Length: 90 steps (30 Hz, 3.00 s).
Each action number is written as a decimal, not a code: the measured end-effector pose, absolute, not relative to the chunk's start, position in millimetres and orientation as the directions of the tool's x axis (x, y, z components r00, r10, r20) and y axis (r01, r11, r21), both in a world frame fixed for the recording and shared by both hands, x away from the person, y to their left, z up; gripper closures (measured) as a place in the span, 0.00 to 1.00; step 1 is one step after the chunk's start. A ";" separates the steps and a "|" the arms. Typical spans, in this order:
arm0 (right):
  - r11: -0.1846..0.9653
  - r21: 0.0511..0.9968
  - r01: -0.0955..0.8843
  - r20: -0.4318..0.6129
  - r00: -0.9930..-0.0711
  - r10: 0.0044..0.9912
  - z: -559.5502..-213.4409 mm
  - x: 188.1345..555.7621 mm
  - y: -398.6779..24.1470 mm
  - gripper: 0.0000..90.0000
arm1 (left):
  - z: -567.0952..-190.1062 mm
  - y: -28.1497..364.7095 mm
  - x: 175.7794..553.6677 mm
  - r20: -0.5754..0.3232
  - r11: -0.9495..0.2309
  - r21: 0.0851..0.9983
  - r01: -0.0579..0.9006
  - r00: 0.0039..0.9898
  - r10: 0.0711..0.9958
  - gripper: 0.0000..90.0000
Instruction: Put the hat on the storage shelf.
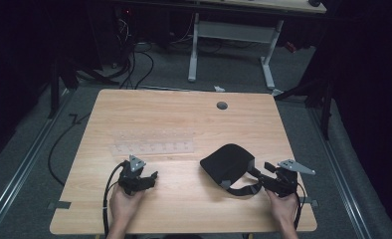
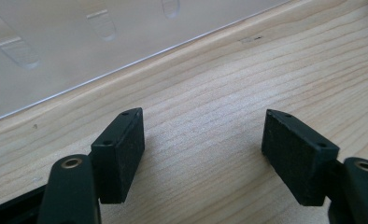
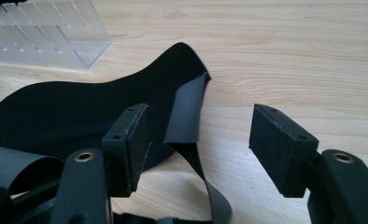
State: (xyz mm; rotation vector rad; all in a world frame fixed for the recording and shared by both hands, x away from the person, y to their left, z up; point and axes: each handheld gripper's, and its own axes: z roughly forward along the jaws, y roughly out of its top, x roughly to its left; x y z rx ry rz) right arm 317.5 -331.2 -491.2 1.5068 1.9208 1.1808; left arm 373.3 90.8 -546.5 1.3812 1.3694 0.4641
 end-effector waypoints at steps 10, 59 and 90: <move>0.087 0.802 0.591 0.170 -0.365 0.916 -494.4 336.4 -315.5 0.40 | -546.5 90.8 373.3 -0.396 0.248 0.853 0.459 0.260 0.881 0.34; 0.083 0.734 0.674 0.302 -0.433 0.850 -527.2 371.7 -297.1 0.62 | -546.5 90.5 373.3 -0.396 0.248 0.853 0.460 0.261 0.880 0.33; 0.132 0.771 0.623 0.323 -0.561 0.763 -519.5 359.0 -306.4 0.95 | -546.5 90.1 373.6 -0.396 0.249 0.853 0.459 0.258 0.881 0.33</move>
